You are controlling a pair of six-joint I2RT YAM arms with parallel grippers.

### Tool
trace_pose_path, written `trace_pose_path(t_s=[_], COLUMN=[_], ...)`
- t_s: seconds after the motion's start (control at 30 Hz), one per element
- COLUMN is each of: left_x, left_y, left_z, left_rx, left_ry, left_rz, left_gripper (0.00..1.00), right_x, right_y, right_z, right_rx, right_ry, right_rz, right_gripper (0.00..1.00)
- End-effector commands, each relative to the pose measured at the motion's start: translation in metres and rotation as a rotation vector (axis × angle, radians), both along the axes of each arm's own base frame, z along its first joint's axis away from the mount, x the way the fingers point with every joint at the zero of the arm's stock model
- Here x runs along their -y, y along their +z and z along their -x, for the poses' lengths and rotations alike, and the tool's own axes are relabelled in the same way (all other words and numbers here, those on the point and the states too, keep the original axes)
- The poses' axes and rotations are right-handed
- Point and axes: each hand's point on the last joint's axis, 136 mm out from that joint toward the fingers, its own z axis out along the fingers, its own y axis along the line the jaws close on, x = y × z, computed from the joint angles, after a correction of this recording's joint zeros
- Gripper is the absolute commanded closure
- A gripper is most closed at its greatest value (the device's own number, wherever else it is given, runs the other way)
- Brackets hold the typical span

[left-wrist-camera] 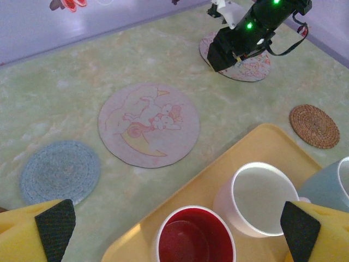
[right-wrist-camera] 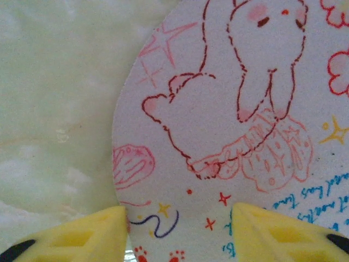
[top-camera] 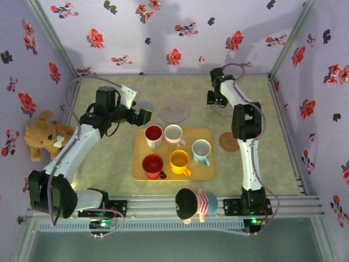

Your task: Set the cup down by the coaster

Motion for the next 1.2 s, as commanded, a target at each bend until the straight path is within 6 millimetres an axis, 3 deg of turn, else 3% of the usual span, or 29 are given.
trace_pose_path(t_s=[0.0,0.37,0.5,0.8,1.17], left_x=[0.003,0.002,0.002,0.002,0.0], left_y=[-0.001,-0.008,-0.01,-0.011,-0.013], left_z=[-0.002,-0.003,-0.003,-0.003,0.002], left_rx=[0.011,0.027,0.032,0.041,0.049], left_ry=[-0.008,-0.012,-0.014,-0.02,-0.031], left_rz=[-0.004,-0.018,-0.022,-0.033,-0.045], left_gripper=[0.0,0.0,0.0,0.0,0.0], right_x=[0.011,0.005,-0.005,-0.035,-0.067], right_y=[-0.029,-0.005,0.004,0.017,0.015], right_z=[0.021,0.023,0.027,0.046,0.07], right_rx=[-0.117,-0.095,-0.099,-0.13,-0.167], right_ry=[-0.025,0.003,0.04,0.135,0.202], right_rz=[0.04,0.016,-0.011,-0.027,-0.022], right_gripper=[0.55,0.77,0.99,1.0,1.0])
